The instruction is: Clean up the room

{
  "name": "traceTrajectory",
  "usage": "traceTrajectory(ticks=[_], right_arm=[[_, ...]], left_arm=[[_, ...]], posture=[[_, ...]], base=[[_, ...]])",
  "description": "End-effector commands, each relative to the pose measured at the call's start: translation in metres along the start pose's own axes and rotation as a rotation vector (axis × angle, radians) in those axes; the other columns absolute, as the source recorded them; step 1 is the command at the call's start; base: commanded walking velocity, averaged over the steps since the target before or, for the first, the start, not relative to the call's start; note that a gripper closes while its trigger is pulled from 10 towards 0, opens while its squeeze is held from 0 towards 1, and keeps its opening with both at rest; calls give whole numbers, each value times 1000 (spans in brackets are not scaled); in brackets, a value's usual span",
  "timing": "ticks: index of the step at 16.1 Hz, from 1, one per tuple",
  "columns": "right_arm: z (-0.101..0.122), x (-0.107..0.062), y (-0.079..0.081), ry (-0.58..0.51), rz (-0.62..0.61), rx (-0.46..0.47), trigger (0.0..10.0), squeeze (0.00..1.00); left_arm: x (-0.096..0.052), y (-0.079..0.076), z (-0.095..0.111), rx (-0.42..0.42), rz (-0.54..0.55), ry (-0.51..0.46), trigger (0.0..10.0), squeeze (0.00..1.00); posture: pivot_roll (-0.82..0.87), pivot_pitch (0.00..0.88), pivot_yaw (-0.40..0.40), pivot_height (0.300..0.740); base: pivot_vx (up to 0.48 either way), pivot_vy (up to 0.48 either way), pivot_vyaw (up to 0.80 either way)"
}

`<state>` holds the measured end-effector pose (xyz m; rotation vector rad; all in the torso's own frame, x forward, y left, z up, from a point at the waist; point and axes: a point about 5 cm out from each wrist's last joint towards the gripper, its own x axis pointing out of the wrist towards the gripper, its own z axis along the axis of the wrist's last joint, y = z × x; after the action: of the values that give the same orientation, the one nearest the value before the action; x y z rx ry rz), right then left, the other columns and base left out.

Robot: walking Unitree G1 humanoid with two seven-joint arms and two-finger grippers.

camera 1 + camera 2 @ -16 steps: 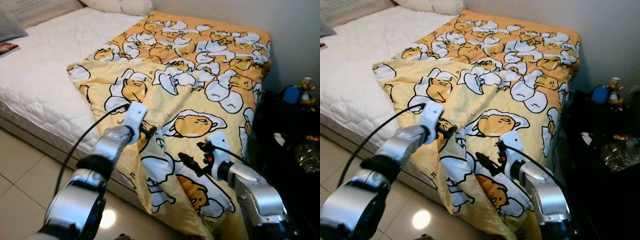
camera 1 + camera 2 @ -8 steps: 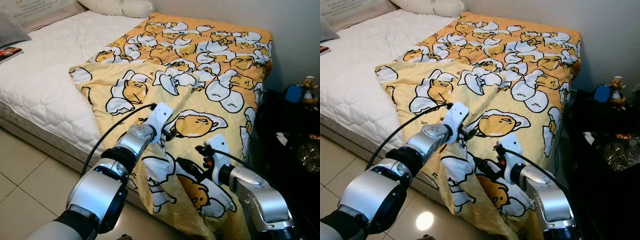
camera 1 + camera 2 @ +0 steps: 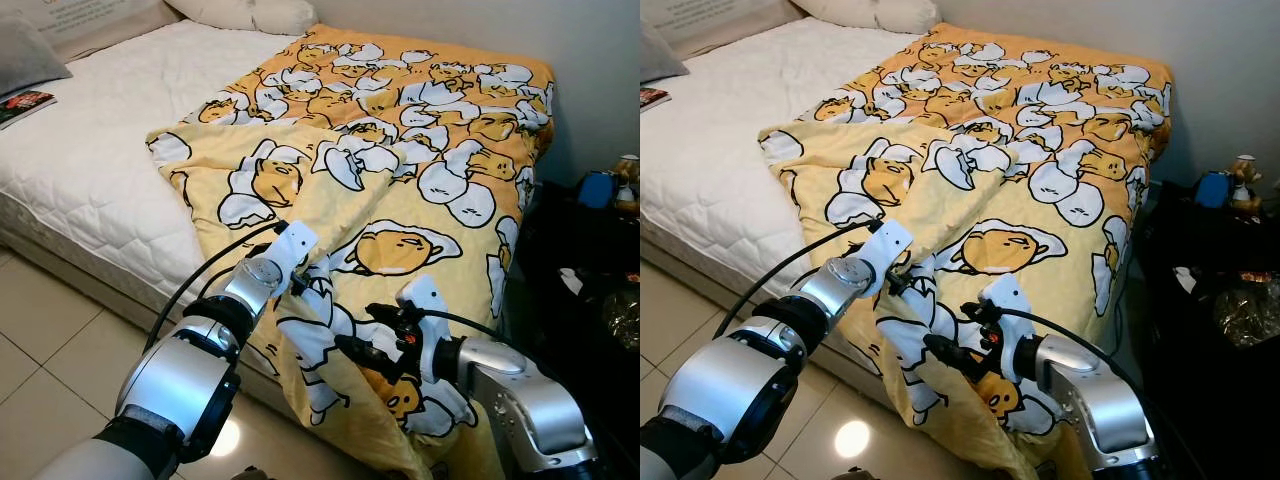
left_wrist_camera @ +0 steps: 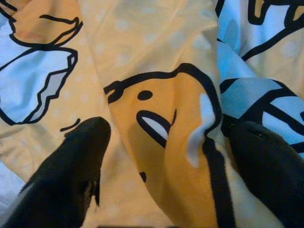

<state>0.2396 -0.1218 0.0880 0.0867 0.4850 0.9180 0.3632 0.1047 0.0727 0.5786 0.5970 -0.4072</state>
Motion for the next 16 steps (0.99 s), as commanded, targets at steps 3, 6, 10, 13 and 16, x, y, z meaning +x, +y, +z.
traceTrajectory(ticks=[3,6,10,13,16], right_arm=[[10,-11,-3,-88,27,16,10000,0],[9,-12,-4,-94,25,15,10000,0],[10,-12,-2,-97,63,25,10000,0],[10,-12,-1,-101,81,29,10000,0],[8,-12,-4,-103,62,28,10000,0]], left_arm=[[-1,7,-12,-48,24,35,0,0],[-1,7,-17,-71,7,44,0,0],[-2,11,-25,-95,11,57,0,0],[-3,13,-27,-100,15,58,0,0],[-3,18,-26,-119,38,28,0,0]], posture=[[-136,0,43,740],[-134,0,35,740],[-125,0,27,740],[-121,0,30,740],[-112,0,27,740]], base=[[0,0,0],[0,0,0],[0,0,0],[0,0,0],[0,0,0]])
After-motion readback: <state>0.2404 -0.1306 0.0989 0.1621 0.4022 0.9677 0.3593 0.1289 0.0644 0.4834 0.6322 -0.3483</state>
